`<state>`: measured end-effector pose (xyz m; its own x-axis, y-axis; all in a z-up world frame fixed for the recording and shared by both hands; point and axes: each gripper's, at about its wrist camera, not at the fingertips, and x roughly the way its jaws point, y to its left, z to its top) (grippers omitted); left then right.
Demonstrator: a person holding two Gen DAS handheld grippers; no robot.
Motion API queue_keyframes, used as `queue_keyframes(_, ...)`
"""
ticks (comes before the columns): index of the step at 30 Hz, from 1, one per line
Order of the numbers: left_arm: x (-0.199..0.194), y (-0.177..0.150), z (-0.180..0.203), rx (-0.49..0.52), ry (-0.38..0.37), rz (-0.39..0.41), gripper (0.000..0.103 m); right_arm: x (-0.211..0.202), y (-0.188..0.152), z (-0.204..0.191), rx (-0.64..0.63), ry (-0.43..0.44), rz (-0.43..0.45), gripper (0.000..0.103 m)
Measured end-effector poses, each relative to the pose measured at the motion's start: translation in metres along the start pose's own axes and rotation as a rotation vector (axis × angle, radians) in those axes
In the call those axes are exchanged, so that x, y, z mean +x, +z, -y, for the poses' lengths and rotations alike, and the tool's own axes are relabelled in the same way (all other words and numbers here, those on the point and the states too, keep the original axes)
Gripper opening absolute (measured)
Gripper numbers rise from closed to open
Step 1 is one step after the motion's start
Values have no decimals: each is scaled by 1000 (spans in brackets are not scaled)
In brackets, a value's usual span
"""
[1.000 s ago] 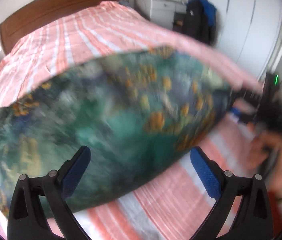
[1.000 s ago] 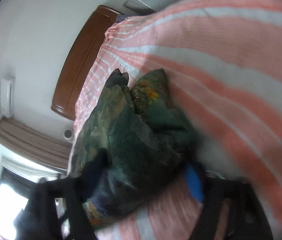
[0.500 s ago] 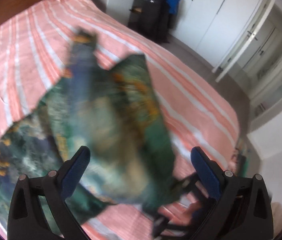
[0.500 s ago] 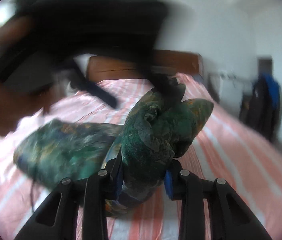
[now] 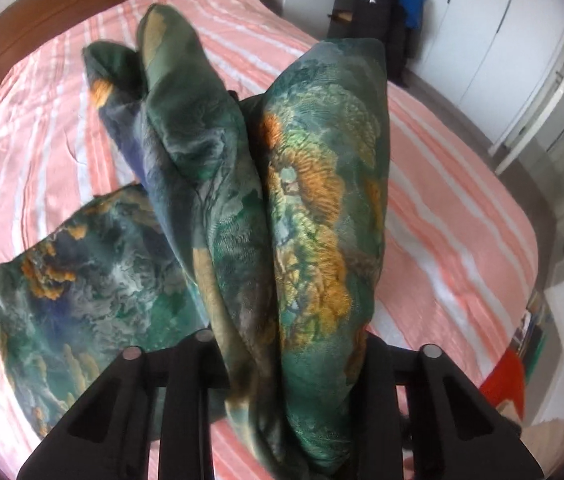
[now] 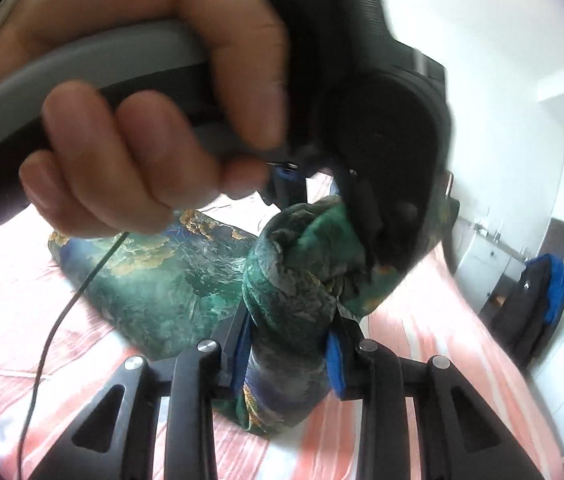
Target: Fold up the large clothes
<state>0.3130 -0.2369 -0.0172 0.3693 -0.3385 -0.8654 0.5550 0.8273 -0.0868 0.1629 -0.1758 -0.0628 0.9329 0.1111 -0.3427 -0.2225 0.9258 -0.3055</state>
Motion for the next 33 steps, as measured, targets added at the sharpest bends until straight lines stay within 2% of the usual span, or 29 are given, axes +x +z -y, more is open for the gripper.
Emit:
queue_keyframes(1, -3, -3, -2, 0, 10, 9, 24, -2, 0, 1, 6, 3, -3, 39)
queue_keyframes(3, -18, -11, -18, -22, 15, 23, 24, -14, 2, 0, 31, 47, 14, 64)
queue_keyframes(4, -21, -10, -27, -39, 9, 24, 23, -20, 2, 1, 47, 76, 21, 91)
queue_keyframes(5, -26, -10, -38, -61, 5, 30, 23, -31, 0, 3, 79, 120, 39, 102)
queue_keyframes(8, -44, -15, -71, -110, -3, 57, 23, -56, -12, 15, 175, 182, 60, 102)
queue_keyframes(12, -60, -35, -127, -210, -5, 93, 23, -58, -46, 34, 310, 194, -39, 102)
queue_keyframes(15, -67, -56, -166, -286, 13, 109, 23, -47, -62, 45, 358, 178, -123, 102)
queue_keyframes(17, -69, -72, -191, -329, 35, 109, 23, -41, -68, 52, 395, 177, -145, 102)
queue_keyframes(20, -68, -98, -234, -430, 74, 105, 23, -40, -73, 59, 413, 172, -152, 102)
queue_keyframes(24, -36, -141, -288, -584, 120, 56, 24, -23, -76, 41, 389, 183, -178, 102)
queue_keyframes(27, -5, -166, -312, -678, 71, 53, 28, -17, -80, 30, 372, 200, -211, 102)
queue_keyframes(29, 2, -177, -320, -755, -5, 91, 38, -14, -82, 25, 363, 212, -229, 102)
queue_keyframes(31, 1, -189, -330, -837, -108, 152, 53, -16, -83, 20, 353, 227, -239, 102)
queue_keyframes(32, -3, -196, -335, -883, -164, 187, 56, -18, -84, 19, 351, 230, -241, 102)
queue_keyframes(33, -6, -200, -337, -906, -185, 205, 62, -20, -84, 18, 352, 233, -244, 102)
